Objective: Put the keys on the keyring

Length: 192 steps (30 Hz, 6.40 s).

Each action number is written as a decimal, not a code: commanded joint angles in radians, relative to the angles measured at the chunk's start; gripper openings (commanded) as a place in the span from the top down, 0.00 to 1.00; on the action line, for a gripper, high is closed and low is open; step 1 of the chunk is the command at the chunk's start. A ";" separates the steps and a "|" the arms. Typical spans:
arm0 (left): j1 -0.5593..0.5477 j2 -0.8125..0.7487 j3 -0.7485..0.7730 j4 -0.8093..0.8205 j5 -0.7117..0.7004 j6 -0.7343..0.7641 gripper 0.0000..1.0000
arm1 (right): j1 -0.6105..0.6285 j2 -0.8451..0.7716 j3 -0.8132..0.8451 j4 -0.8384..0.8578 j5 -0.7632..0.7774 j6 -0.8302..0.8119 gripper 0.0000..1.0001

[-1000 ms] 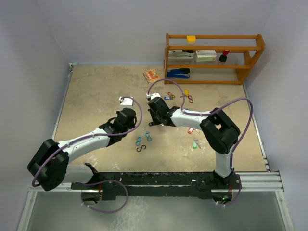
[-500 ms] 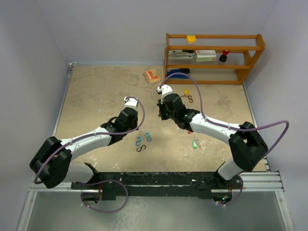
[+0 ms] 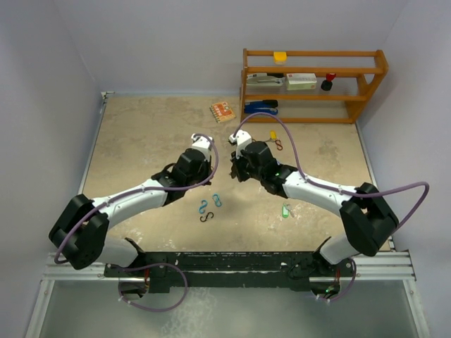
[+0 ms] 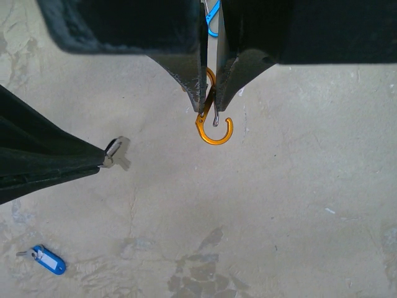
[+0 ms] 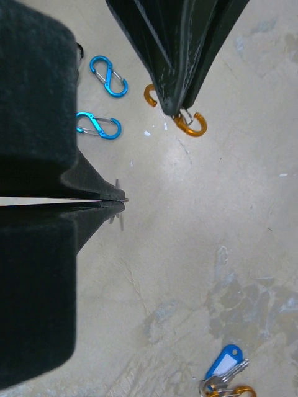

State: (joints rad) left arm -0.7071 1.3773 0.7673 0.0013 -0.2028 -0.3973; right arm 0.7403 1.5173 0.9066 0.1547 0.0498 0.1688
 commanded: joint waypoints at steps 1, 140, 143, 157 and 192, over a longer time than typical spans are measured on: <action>0.005 0.018 0.047 0.055 0.061 0.031 1.00 | 0.004 -0.049 -0.027 0.079 -0.073 -0.023 1.00; -0.037 0.121 0.124 0.217 -0.026 -0.206 0.65 | 0.013 -0.039 -0.083 0.189 -0.206 -0.097 1.00; -0.036 0.107 0.122 0.204 -0.058 -0.210 0.64 | 0.013 -0.045 -0.086 0.189 -0.198 -0.097 1.00; -0.019 -0.072 0.037 0.012 -0.485 -0.348 0.36 | 0.013 -0.057 -0.088 0.167 -0.162 -0.097 1.00; -0.015 -0.178 -0.073 -0.059 -0.417 -0.390 0.26 | -0.105 0.525 0.616 0.021 0.003 -0.033 0.61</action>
State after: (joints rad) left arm -0.7269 1.1851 0.7044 -0.0700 -0.6460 -0.7750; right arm 0.6365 2.0621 1.4765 0.1673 0.0391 0.1390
